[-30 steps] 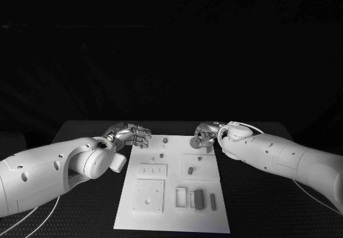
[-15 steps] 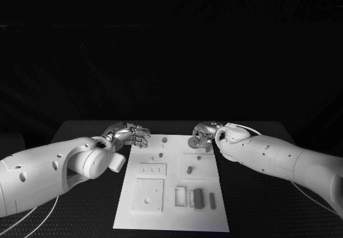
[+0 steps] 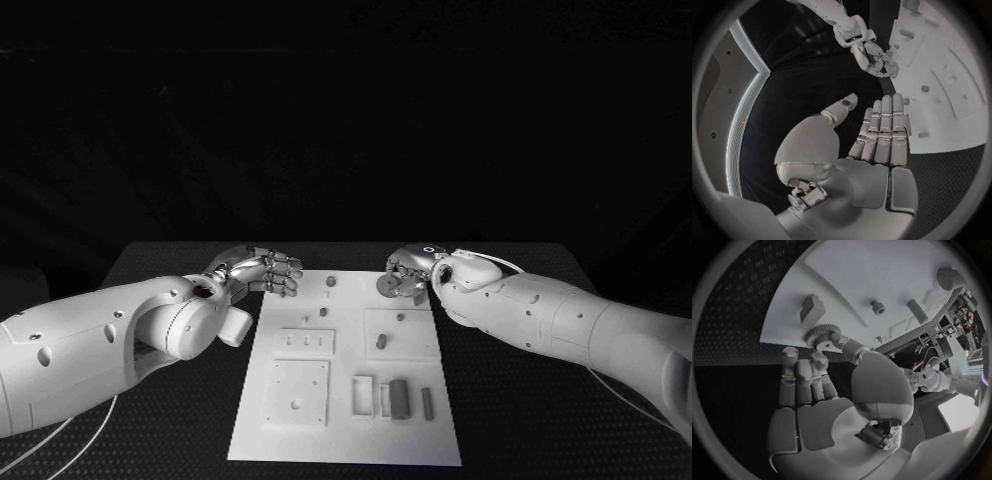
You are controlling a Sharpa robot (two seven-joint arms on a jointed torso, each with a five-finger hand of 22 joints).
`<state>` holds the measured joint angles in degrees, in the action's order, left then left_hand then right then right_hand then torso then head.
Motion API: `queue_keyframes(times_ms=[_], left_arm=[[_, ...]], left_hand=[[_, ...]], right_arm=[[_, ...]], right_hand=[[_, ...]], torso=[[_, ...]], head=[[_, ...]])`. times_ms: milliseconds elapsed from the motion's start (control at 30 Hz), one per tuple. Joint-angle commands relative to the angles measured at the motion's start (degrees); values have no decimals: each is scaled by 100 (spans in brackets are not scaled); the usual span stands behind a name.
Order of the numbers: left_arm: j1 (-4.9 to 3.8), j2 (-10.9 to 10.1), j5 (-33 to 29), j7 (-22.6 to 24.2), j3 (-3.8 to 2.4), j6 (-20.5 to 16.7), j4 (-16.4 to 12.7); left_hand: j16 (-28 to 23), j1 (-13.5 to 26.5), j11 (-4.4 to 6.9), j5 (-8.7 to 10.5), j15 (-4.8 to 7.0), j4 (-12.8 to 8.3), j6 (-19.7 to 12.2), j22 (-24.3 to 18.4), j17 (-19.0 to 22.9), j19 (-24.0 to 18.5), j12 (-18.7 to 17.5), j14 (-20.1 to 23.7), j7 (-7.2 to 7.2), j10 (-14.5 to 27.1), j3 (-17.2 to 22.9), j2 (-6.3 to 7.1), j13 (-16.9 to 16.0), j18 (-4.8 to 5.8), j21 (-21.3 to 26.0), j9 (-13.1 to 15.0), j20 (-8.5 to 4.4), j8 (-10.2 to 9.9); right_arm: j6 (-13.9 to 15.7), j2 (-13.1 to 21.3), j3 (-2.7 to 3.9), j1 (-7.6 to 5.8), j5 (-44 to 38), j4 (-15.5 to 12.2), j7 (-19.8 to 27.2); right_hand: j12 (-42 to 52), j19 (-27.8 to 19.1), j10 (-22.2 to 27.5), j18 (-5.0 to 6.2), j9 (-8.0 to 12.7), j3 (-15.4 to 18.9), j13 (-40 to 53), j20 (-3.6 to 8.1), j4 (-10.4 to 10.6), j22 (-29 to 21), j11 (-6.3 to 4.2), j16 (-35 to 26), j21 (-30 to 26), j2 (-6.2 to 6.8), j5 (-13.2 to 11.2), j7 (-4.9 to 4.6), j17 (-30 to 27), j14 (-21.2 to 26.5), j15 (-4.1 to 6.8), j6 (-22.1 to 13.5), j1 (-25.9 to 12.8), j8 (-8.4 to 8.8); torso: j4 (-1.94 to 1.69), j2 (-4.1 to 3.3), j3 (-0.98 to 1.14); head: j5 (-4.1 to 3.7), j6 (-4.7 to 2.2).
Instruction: Assemble the parts on the task board
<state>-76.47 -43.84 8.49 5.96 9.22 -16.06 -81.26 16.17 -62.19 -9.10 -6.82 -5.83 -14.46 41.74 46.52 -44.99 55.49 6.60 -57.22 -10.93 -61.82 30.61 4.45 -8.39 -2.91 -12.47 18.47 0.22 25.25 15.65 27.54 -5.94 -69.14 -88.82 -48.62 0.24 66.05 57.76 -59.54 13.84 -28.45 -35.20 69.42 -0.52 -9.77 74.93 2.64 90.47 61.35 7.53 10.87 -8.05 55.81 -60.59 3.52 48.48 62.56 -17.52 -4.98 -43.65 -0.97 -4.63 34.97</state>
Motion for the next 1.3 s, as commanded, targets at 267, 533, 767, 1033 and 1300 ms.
queue_keyframes(times_ms=[267,533,767,1033,1300], left_arm=[[-4,-20,24,55,-5,22,-10],[-5,-34,24,74,-5,-27,0],[-5,-36,24,86,-5,-51,41],[-5,-31,24,93,-5,-50,73],[-5,-6,24,100,-5,-46,100]], left_hand=[[-24,51,4,25,-20,37,-37,8,-11,-25,-24,-9,-130,31,-11,-14,-6,-77,25,8,6,-36],[-26,50,5,25,-19,37,-37,10,-13,-25,-26,-10,-127,31,-11,-13,-7,-77,26,11,6,-37],[-29,47,7,24,-19,35,-39,12,-16,-24,-31,-12,-124,36,-10,-11,-8,-78,28,14,5,-40],[-31,45,8,24,-18,34,-40,14,-19,-23,-35,-14,-122,41,-9,-12,-7,-78,29,16,5,-42],[-33,45,8,24,-18,34,-41,16,-22,-22,-39,-15,-122,43,-9,-12,-8,-78,30,19,5,-44]], right_arm=[[266,66,-73,70,-234,-333,-307],[681,95,-67,-53,-661,-695,-650],[1031,92,-66,-90,-1066,-1061,-810],[1217,-122,-75,-89,-1588,-1307,-920],[1334,-391,-247,-86,-1941,-1263,-999]], right_hand=[[88,50,175,116,-44,-1,-93,50,-89,88,-120,55,37,-125,-2,39,53,-121,64,521,-4,-97],[98,72,166,116,-37,-7,-142,62,-130,86,-132,59,46,-60,-2,51,29,-134,82,553,-10,-92],[109,105,133,116,-39,-27,-186,76,-119,80,-154,59,53,-19,-1,74,24,-181,101,614,-13,-107],[117,146,89,116,-31,-48,-239,95,-91,71,-170,53,59,68,-1,88,0,-232,120,641,-16,-100],[116,169,61,116,-26,-74,-280,109,-62,63,-180,37,54,118,-1,97,-52,-244,127,665,-2,-97]], torso=[[1,2,2],[4,5,-7],[4,4,0],[-8,1,1],[-15,-2,-1]], head=[[18,-38],[24,-86],[51,-124],[93,-158],[115,-188]])
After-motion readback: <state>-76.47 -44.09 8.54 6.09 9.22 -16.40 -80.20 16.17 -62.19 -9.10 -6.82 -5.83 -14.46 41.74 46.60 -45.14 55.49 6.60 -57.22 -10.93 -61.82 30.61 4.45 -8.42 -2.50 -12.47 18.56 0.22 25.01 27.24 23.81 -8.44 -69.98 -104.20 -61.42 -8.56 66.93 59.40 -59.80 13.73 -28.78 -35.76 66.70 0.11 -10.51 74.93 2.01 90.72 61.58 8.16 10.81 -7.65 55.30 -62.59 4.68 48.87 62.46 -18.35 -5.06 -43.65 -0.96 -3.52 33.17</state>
